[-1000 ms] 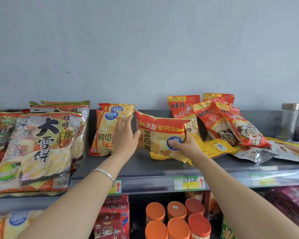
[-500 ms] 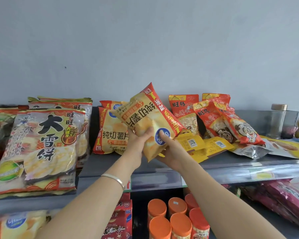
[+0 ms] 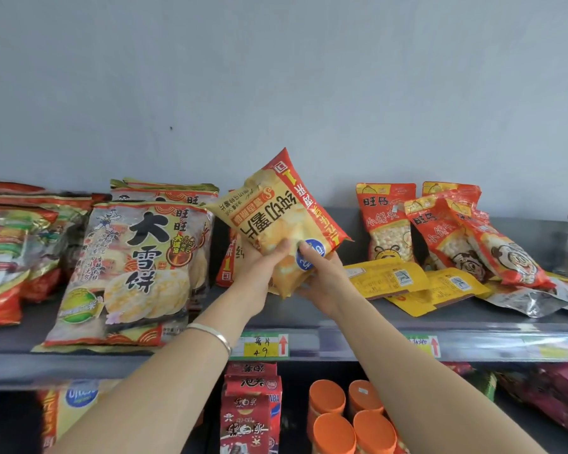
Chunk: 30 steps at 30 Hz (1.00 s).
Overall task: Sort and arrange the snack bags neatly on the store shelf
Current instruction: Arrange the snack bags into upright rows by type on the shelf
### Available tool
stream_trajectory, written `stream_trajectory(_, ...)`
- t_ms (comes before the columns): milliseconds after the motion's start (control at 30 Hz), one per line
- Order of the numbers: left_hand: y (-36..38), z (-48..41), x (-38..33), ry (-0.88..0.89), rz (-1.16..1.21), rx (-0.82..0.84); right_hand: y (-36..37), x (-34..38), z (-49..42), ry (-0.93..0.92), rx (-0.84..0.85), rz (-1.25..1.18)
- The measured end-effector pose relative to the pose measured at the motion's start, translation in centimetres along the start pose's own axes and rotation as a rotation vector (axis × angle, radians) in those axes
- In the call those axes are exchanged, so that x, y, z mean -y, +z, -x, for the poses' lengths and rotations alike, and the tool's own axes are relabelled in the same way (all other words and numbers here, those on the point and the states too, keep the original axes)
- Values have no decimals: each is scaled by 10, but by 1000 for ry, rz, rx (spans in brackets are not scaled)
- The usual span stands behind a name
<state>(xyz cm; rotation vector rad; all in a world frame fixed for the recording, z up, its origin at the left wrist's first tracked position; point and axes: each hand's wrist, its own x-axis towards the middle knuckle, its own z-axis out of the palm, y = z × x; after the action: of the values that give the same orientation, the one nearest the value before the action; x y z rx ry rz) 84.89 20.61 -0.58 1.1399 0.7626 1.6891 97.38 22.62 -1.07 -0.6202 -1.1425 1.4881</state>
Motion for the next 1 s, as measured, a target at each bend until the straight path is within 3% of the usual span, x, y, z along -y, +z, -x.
stream_trajectory(33,1,0,-4,35,-31,-31,-1,4,-2,-29,-44,1)
stream_trajectory(100,0,2,-19,155,-215,-260,-9,14,-5,-69,-124,25)
stream_trajectory(167,-6,4,-37,339,-549,-479,-18,27,-5,-95,-184,119)
stream_trajectory(200,-9,3,-44,421,-750,-496,-22,33,-4,-110,-179,192)
stream_trajectory(300,-15,-3,-58,515,-1381,-261,-29,50,1,-141,-76,416)
stream_trajectory(367,-13,-8,-64,457,-1548,-46,-29,59,1,-165,-15,548)
stream_trajectory(500,-14,-13,-71,265,-1658,153,-21,73,0,-223,4,633)
stream_trajectory(600,-23,-16,-69,242,-1667,138,-10,74,-7,-259,-37,734)
stream_trajectory(733,-40,-15,-47,197,-1500,12,2,67,-18,-319,-255,746)
stream_trajectory(800,-50,-14,-34,182,-1344,-64,4,58,-16,-241,-316,509)
stream_trajectory(867,-56,-11,-25,166,-1195,-142,8,42,-10,-62,-263,308)
stream_trajectory(933,-55,-7,-17,173,-1115,-198,13,22,-6,73,-152,379)
stream_trajectory(1000,-53,-3,-13,178,-1067,-248,20,7,-5,89,-56,486)
